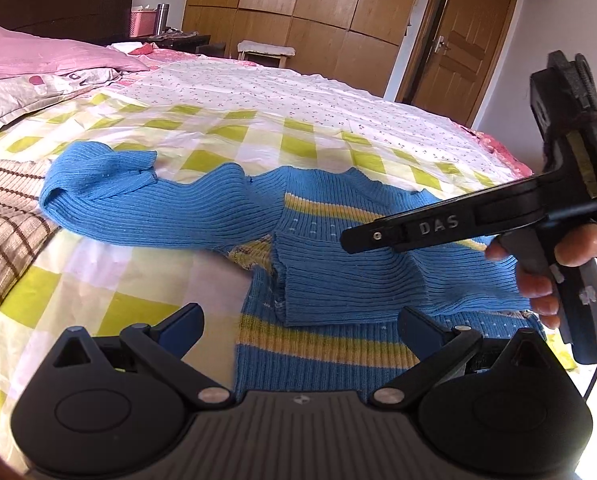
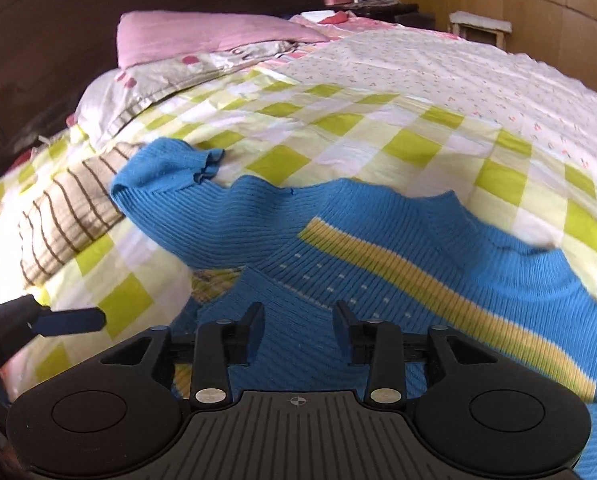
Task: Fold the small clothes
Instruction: 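Lift the sleeve with the right tool and carry it across the sweater chest, then lower the sleeve onto the sweater body and open the right tool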
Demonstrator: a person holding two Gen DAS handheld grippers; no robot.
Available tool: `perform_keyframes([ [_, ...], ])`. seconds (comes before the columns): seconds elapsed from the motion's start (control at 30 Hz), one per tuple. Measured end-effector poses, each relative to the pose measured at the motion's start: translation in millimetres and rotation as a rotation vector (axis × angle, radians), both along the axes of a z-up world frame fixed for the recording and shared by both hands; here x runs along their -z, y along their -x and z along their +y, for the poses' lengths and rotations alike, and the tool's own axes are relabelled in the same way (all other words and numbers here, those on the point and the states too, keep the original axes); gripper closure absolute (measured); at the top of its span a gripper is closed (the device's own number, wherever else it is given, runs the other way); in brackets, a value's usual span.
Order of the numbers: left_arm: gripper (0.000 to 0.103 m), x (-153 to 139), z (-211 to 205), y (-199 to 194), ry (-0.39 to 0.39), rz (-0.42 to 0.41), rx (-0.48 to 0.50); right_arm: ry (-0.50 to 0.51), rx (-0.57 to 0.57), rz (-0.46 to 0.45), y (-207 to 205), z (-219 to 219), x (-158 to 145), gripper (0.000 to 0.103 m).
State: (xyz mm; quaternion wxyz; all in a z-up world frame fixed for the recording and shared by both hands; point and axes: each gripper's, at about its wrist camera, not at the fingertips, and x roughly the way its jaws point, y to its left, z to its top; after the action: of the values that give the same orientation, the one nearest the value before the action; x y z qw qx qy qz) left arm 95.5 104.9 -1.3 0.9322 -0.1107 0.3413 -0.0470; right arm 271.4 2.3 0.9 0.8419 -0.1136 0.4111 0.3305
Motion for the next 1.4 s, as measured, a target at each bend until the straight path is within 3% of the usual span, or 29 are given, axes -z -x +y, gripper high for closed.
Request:
perform_keyframes([
  [0.17,0.000,1,4,-1,-0.001,0.002,-0.011,0.138,-0.108,0.006,-13,25,26,0.062],
  [0.33,0.000,3,10,-3,0.011,0.008,-0.024,0.104,-0.094,0.050,-24,24,29,0.061],
  [0.47,0.000,4,10,-4,0.012,0.011,-0.023,0.108,-0.123,0.070,-16,28,25,0.094],
  [0.5,0.000,4,10,-4,0.011,0.010,-0.022,0.111,-0.123,0.061,-14,29,22,0.094],
  [0.8,0.000,1,13,-3,0.023,-0.001,-0.033,0.016,0.074,-0.047,-33,10,-7,0.096],
  [0.93,0.000,2,12,-2,0.014,0.000,-0.030,0.042,0.129,-0.057,-50,15,9,0.096],
  [1.0,0.000,1,11,-2,0.009,-0.004,-0.028,0.082,0.135,-0.070,-50,19,18,0.090],
  [1.07,0.000,1,11,-1,0.001,-0.011,-0.029,0.072,0.151,-0.075,-47,16,19,0.089],
  [1.27,0.000,-1,16,-2,0.009,-0.019,-0.046,-0.079,0.158,-0.067,-14,-17,-8,0.086],
  [1.4,0.000,0,17,-2,0.006,-0.020,-0.057,-0.056,0.151,-0.010,4,-21,10,0.082],
])
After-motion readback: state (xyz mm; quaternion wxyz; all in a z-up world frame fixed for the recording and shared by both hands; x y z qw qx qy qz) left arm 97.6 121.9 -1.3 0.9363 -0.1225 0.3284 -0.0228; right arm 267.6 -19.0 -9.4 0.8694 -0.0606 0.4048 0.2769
